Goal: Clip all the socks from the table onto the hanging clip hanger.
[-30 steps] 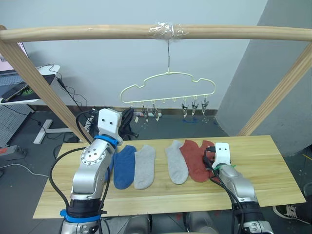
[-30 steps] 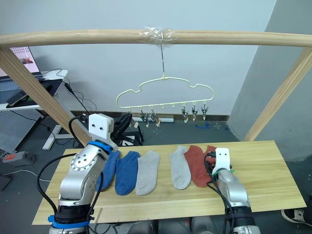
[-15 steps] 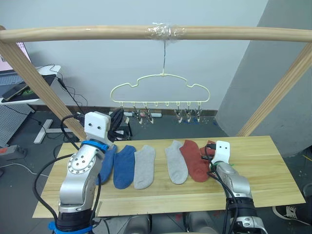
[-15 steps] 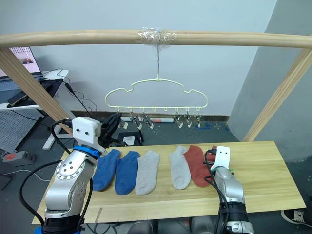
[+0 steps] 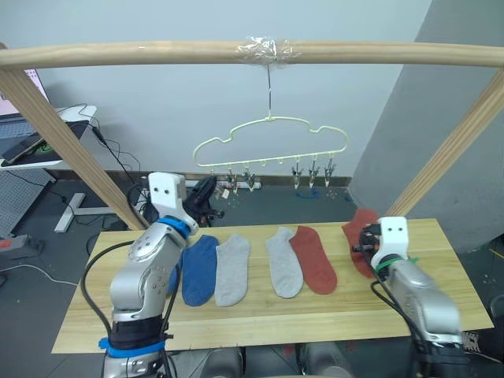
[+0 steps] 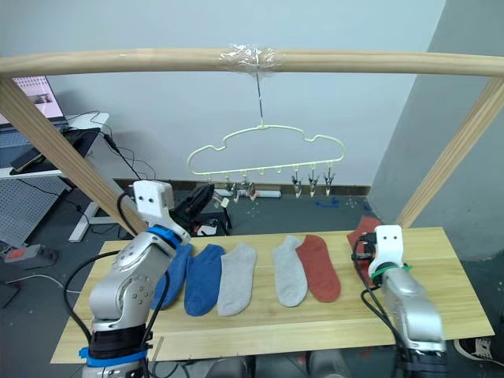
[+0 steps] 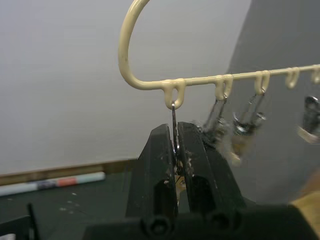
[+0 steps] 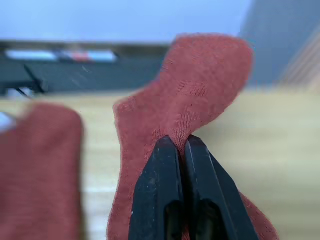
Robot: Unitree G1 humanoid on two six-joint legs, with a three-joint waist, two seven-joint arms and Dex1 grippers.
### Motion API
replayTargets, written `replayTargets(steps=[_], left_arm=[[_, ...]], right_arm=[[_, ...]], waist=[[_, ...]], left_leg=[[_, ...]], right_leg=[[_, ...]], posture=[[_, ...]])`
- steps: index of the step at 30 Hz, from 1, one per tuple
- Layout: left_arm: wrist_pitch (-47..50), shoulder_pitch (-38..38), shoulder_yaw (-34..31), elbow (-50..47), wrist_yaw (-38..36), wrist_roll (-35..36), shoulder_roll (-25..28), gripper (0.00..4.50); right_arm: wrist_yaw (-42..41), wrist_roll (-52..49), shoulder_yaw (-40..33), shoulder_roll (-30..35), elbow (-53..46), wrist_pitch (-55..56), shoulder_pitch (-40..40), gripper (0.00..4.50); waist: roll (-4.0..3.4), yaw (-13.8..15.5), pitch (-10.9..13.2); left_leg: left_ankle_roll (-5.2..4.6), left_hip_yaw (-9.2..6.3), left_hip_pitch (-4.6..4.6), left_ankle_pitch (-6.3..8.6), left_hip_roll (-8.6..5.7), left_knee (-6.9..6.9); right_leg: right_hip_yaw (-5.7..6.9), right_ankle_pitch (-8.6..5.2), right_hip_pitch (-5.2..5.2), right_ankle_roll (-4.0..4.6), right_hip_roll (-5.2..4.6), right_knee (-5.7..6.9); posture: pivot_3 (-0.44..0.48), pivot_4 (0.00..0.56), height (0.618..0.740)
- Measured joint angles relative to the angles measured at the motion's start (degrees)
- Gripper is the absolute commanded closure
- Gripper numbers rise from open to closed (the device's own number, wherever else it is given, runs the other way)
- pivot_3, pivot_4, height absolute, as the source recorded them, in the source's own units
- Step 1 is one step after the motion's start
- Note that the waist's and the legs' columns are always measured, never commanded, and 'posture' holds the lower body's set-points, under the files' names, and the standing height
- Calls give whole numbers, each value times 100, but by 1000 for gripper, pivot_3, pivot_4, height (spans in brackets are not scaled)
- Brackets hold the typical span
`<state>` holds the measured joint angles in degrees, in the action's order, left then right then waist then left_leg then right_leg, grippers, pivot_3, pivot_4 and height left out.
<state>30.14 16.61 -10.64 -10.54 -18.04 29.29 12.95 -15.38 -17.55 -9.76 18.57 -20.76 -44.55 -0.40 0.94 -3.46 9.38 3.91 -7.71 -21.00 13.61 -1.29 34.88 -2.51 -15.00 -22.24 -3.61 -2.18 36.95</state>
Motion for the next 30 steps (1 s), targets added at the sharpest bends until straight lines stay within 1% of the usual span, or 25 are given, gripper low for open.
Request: replayTargets(steps=[2,4,6,8,10,12,15,17,23,27,30], left_arm=[[92,171,-19,235,-19,83,-43,4500],[288,315,-110,415,-29,321,-116,4500],[597,465,-267,585,-76,674,-125,4500],[964,561,-488,695,-137,1092,-111,4500],[1342,576,-770,711,-130,1589,-104,4500],[1652,609,-1037,733,-47,2019,-96,4500],[2262,651,-1371,735,230,2819,-89,4500],[2545,651,-1482,729,431,3267,-93,4500],[2723,596,-1603,551,877,3873,-91,4500],[2754,598,-1601,558,1006,4170,-83,4500],[2775,602,-1567,559,1008,4245,53,4500]], right_arm=[[-377,-453,-41,166,-350,-328,22,4471],[-739,-897,-2,301,-594,-610,-7,4471],[-1085,-1269,160,432,-799,-803,-158,4471],[-1284,-1491,399,430,-894,-875,-419,4471],[-1433,-1529,726,363,-865,-841,-617,4471],[-1507,-1517,1116,227,-739,-745,-758,4471],[-1499,-1523,1508,-226,-520,-683,-1032,4471],[-1503,-1523,1657,-375,-419,-606,-1159,4471],[-1508,-1599,1752,-801,-82,-578,-1407,4471],[-1496,-1646,1770,-967,75,-537,-1674,4471],[-1494,-1648,1774,-1049,211,-503,-1710,4471]], waist=[[2,-91,1],[5,-166,3],[5,-220,2],[5,-250,2],[6,-257,2],[9,-248,0],[10,-222,0],[13,-162,-2],[15,-81,-4],[15,-37,-4],[15,16,-4]], left_leg=[[2,3,0,1,1,1],[2,5,-1,1,0,2],[2,5,1,1,1,2],[2,1,1,1,2,2],[2,-3,-1,1,1,3],[3,-4,-3,1,1,3],[4,-6,-5,1,0,3],[6,-7,-6,2,-1,5],[9,-8,-5,2,-1,6],[10,-10,-5,2,1,7],[11,-7,-6,2,-1,6]], right_leg=[[-3,0,0,0,2,0],[-4,0,0,0,1,0],[-4,0,-1,-1,2,2],[-1,1,-1,-1,4,4],[1,0,-1,-1,3,3],[1,1,-2,-1,2,1],[0,1,-4,-1,0,1],[0,1,-4,-2,0,0],[0,2,-4,0,-1,2],[2,3,-5,1,0,4],[0,3,-7,2,0,2]], posture=[[-165,141,740],[-159,126,740],[-140,119,740],[-131,116,740],[-115,104,740],[-105,109,740],[-67,103,740],[-58,105,740],[-40,99,740],[-26,101,740],[-24,105,740]])
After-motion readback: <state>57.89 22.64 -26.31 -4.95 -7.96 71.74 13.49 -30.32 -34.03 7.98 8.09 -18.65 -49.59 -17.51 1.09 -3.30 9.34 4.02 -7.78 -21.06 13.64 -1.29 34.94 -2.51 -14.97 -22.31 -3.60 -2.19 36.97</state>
